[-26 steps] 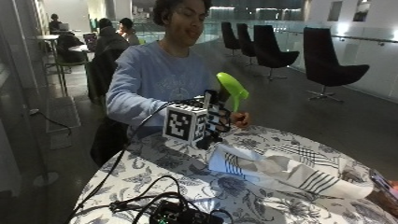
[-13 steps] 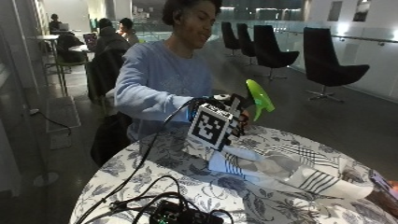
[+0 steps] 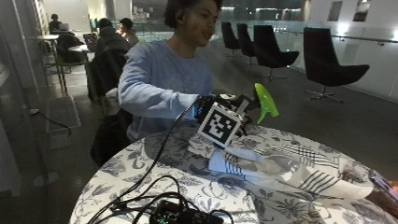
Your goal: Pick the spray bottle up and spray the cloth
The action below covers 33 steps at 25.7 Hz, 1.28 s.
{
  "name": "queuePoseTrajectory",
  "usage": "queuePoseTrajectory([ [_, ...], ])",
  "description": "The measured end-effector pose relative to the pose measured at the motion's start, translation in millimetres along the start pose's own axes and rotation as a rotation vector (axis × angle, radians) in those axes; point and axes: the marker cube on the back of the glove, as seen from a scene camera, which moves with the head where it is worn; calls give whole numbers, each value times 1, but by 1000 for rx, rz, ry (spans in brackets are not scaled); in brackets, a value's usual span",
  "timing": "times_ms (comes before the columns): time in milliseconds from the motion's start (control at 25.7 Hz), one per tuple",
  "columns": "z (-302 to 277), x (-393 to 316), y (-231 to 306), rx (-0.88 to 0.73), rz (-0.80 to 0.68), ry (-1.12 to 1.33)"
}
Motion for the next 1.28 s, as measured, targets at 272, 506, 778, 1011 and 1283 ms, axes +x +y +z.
queuePoseTrajectory([
  [272, 4, 8, 1, -12, 31, 9],
  [506, 6, 7, 1, -24, 31, -3],
  [778, 12, 13, 0, -33, 44, 17],
  [1011, 14, 9, -2, -9, 4, 7],
  [1283, 27, -19, -6, 89, -239, -38],
])
